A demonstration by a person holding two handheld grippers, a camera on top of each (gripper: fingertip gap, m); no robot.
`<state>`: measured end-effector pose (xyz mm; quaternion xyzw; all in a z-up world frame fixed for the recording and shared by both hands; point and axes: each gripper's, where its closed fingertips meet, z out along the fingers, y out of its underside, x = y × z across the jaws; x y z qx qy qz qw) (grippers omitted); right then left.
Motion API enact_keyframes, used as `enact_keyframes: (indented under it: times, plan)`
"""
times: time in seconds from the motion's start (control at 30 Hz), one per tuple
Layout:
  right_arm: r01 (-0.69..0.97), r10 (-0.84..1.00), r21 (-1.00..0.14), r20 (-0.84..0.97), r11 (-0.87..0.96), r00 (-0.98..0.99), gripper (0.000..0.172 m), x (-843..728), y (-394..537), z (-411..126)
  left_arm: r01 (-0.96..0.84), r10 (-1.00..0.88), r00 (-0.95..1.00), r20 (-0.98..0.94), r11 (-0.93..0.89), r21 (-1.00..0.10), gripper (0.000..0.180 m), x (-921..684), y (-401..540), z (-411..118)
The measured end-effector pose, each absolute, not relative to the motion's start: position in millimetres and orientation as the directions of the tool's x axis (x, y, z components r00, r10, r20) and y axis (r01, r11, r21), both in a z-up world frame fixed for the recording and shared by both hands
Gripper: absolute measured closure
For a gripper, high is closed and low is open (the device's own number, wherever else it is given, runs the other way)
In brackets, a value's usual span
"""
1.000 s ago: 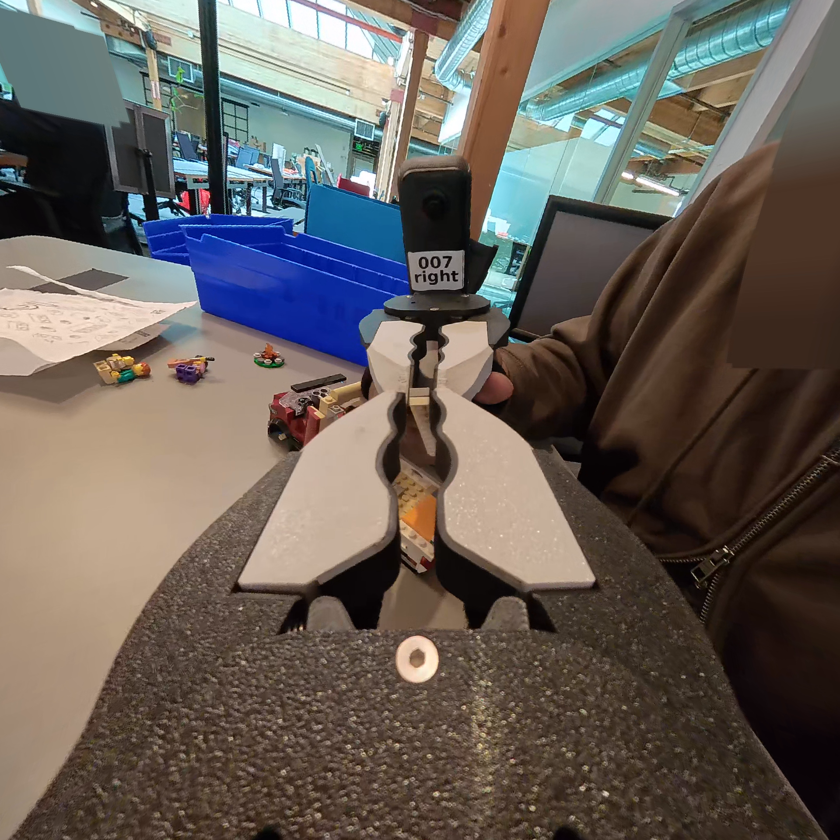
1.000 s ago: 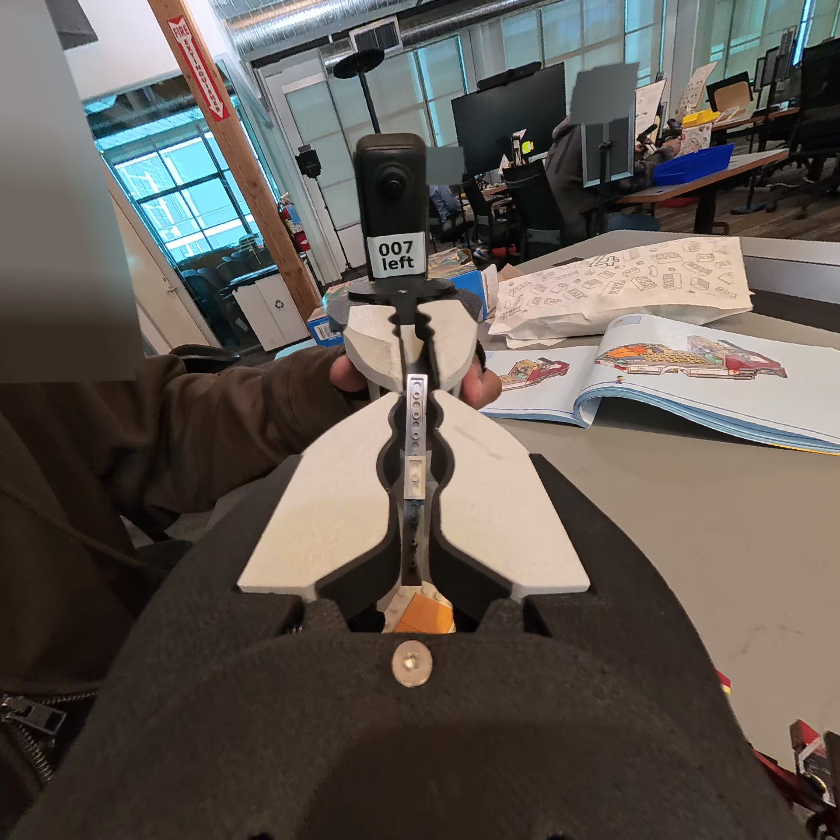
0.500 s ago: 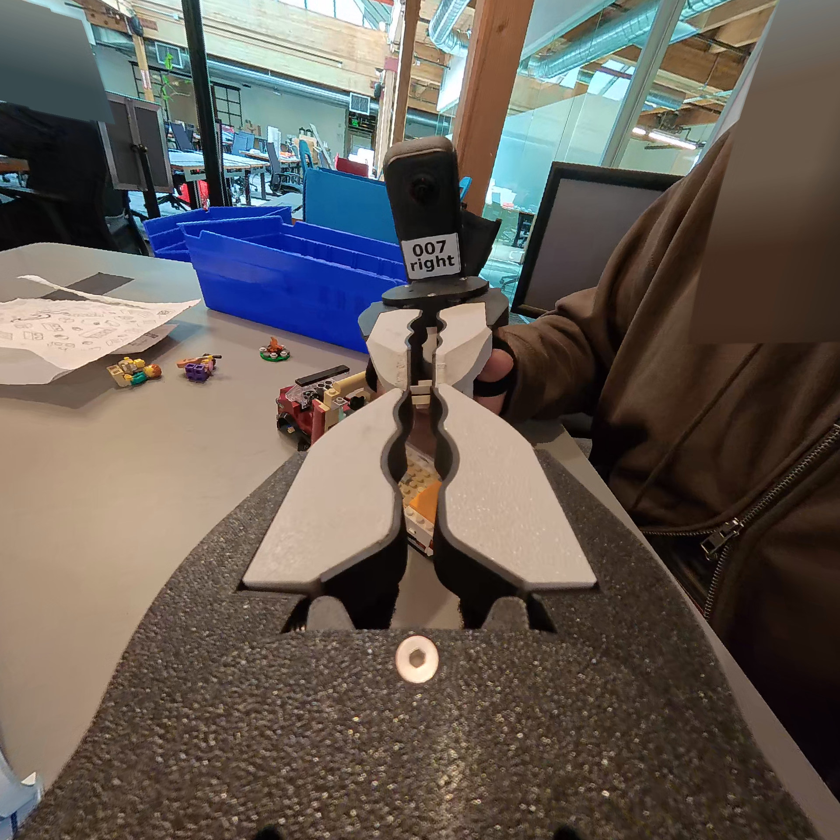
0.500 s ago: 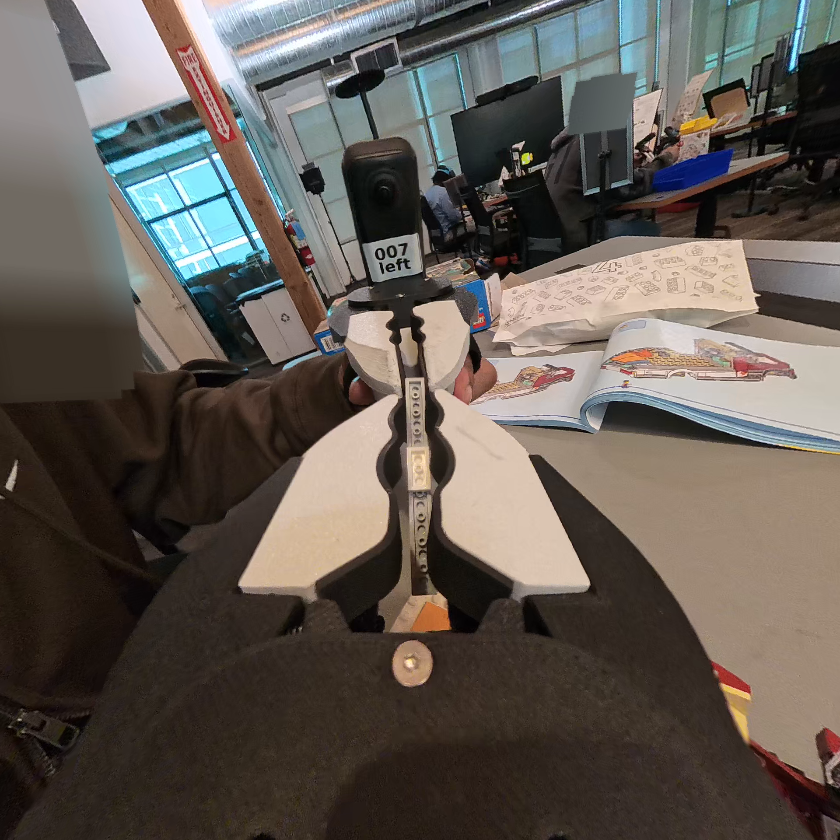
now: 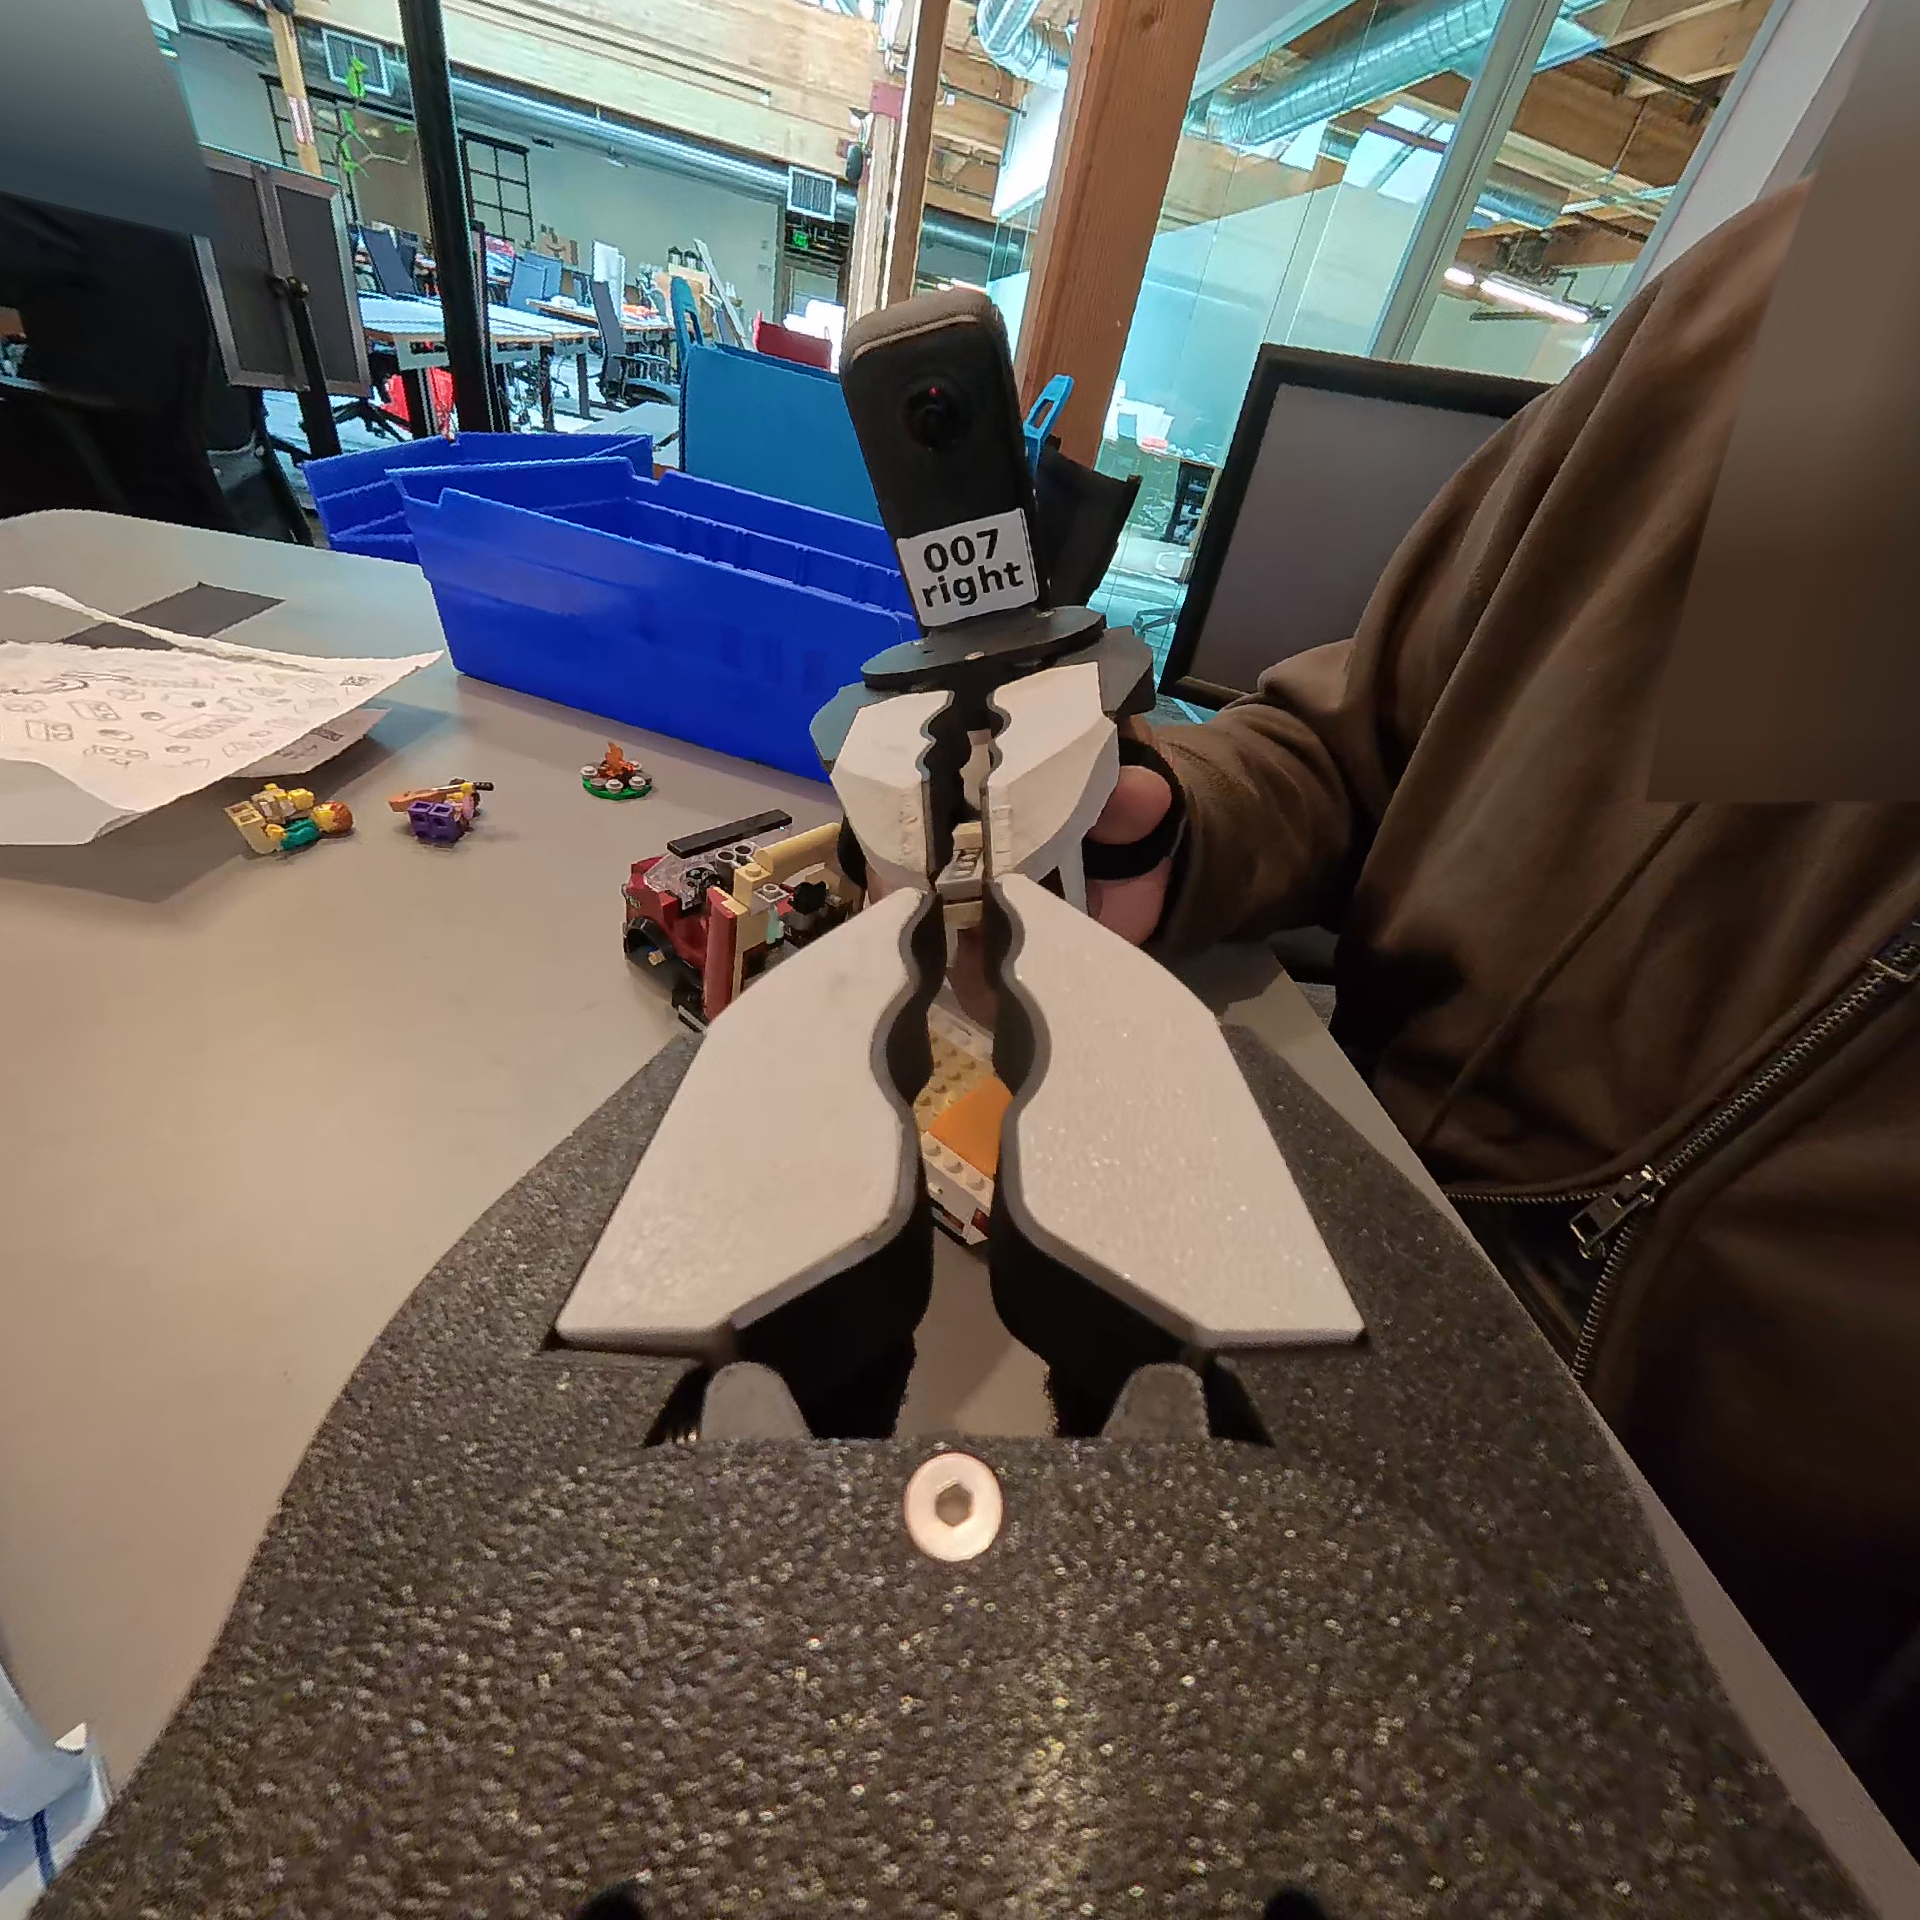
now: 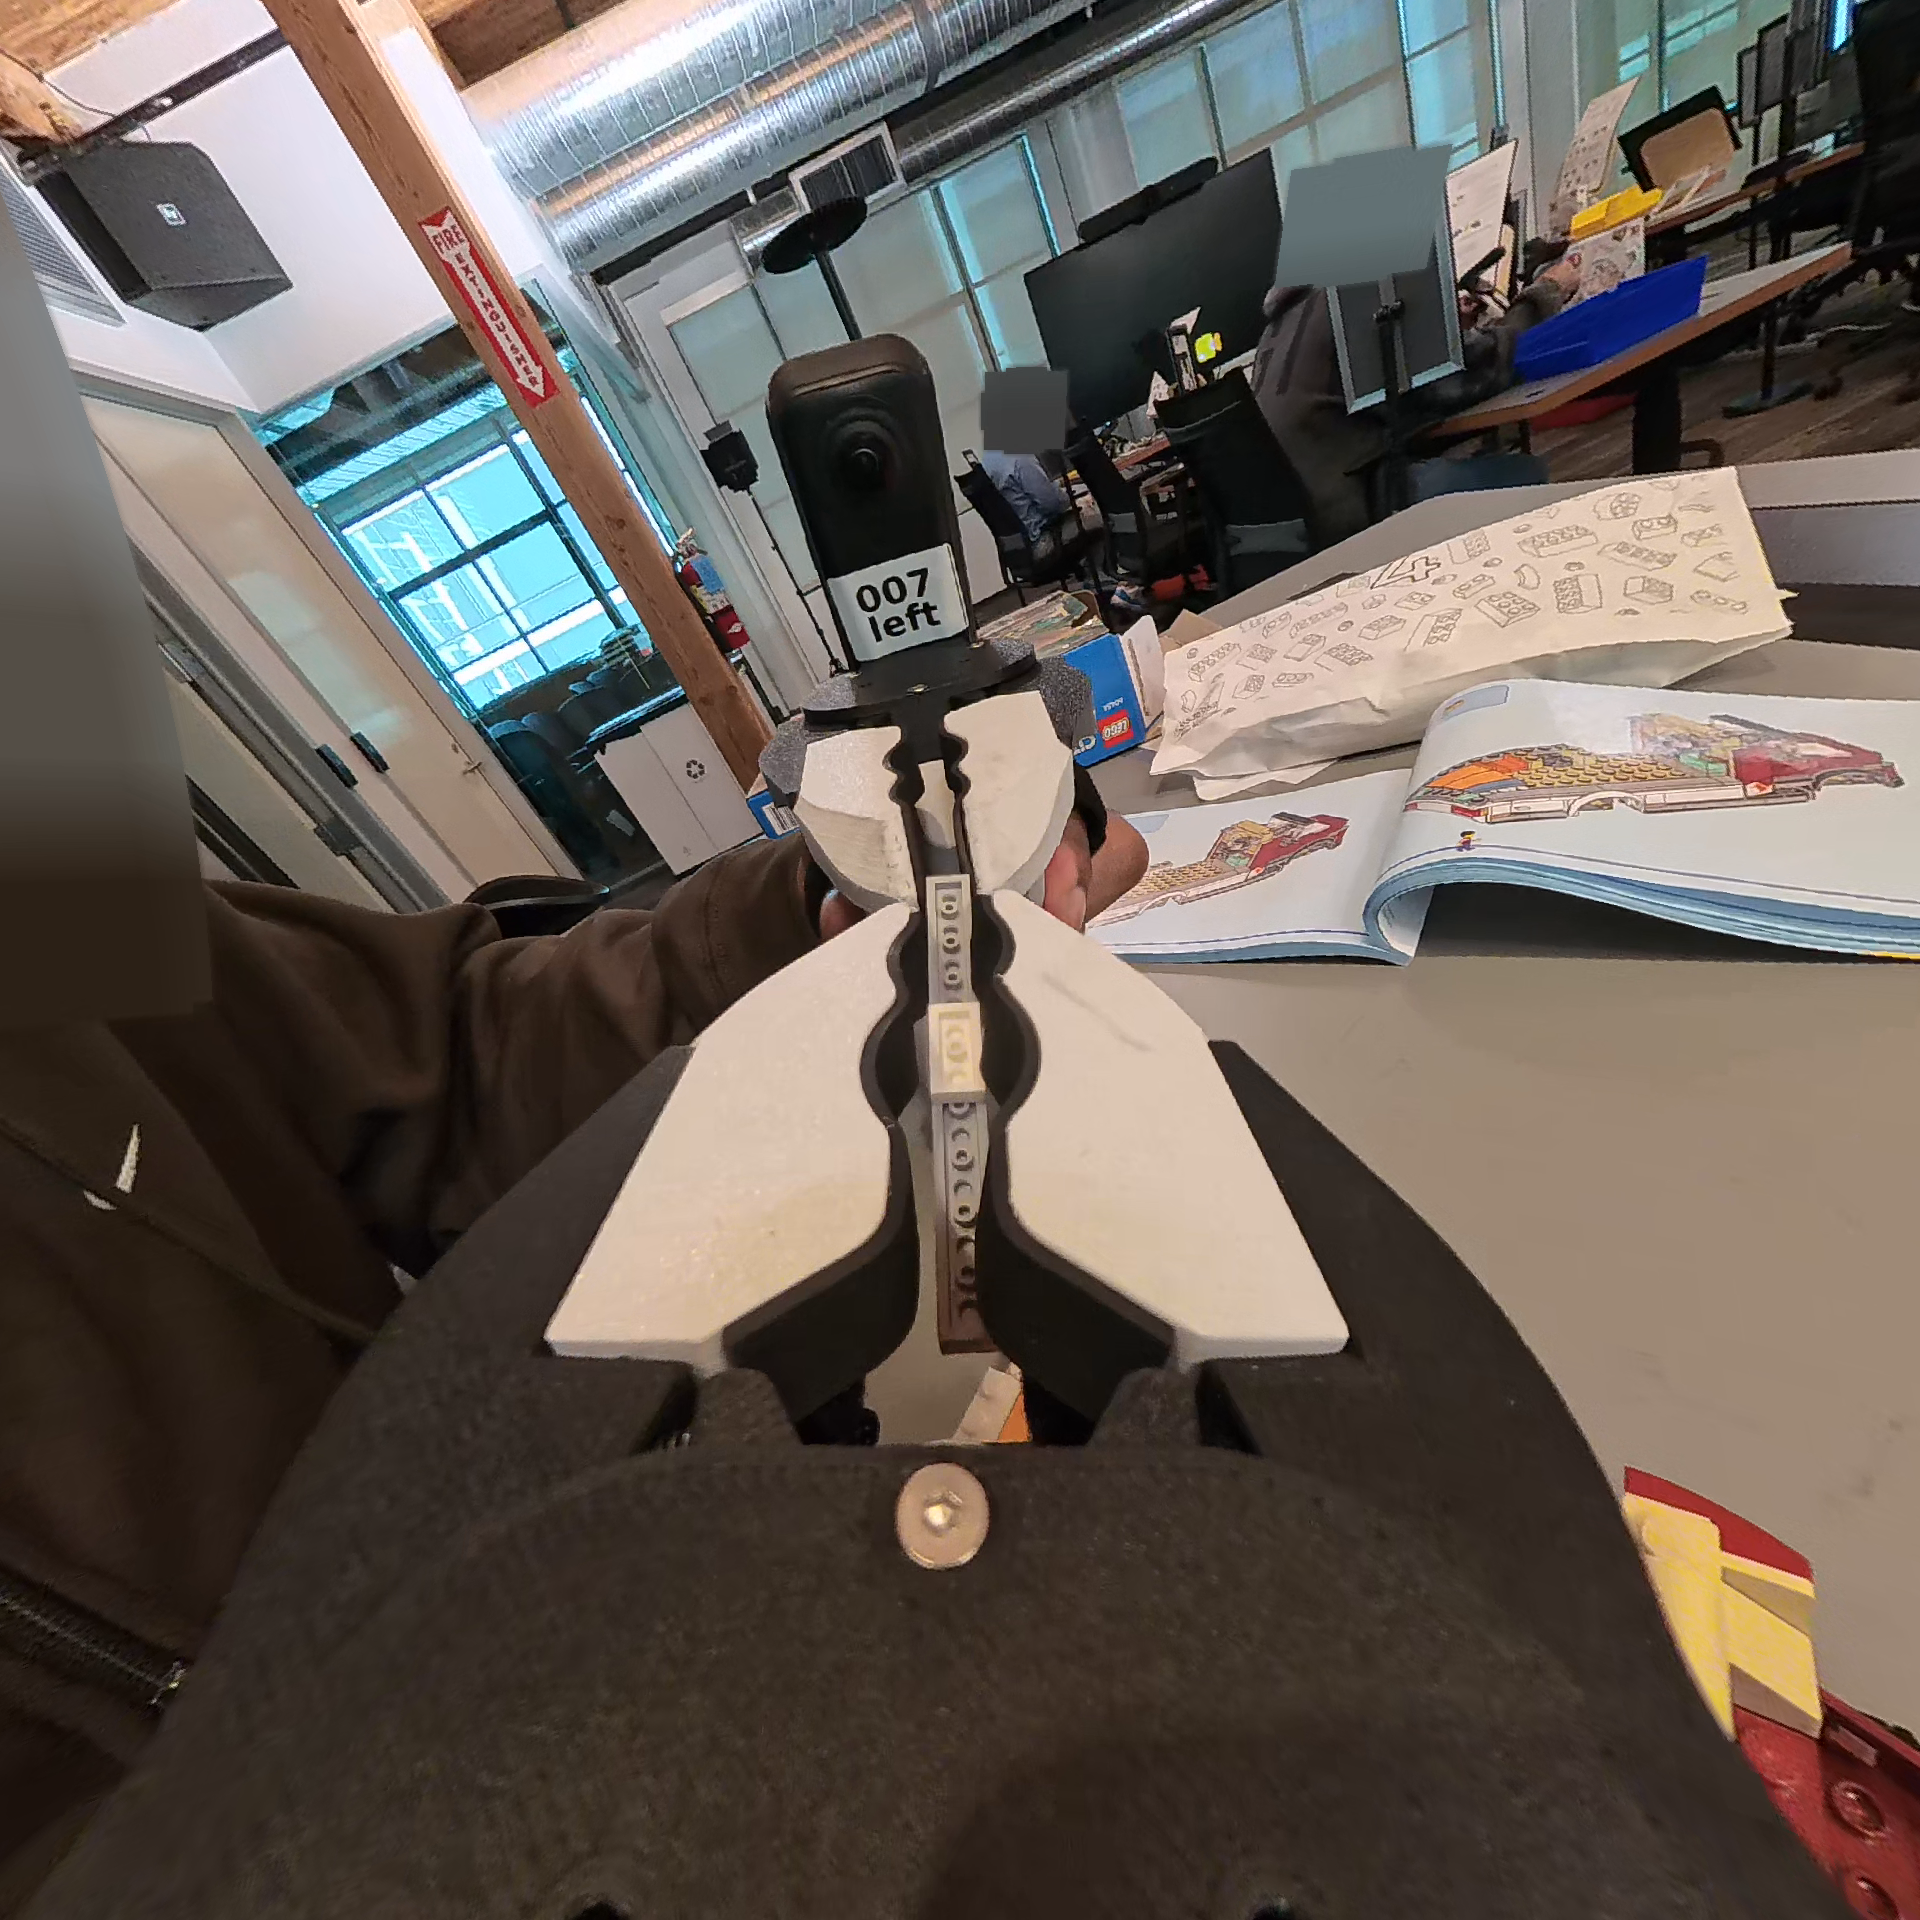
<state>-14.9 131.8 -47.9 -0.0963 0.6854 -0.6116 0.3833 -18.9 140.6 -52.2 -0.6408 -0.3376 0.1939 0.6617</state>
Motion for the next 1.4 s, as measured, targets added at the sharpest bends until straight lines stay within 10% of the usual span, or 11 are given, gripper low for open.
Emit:
enact_keyframes:
  times: [0.47,0.77,1.0,1.4]
  plan:
    - [0.528,-0.514,-0.847,-0.478,0.055,-0.713,0.164,-73.3,136.3,-17.2,0.222,0.700,0.681,0.214,0.082,-0.972,0.173,-18.5,135.0,-63.6]
    - [0.147,-0.450,-0.952,-0.259,0.269,-0.855,0.163,-35.9,124.8,-66.3,0.292,0.828,0.538,0.160,-0.005,-0.956,0.173,-14.4,92.6,-72.5]
    - [-0.218,-0.423,-0.825,-0.028,0.522,-0.906,0.163,-25.6,123.2,-135.5,0.300,0.881,0.454,0.136,-0.007,-0.954,0.173,-14.7,73.7,-71.0]
    - [-0.297,-0.456,-0.793,0.028,0.532,-0.890,0.148,-24.7,126.7,-136.0,0.401,0.868,0.460,0.185,-0.017,-0.916,0.173,-24.2,85.7,-99.1]
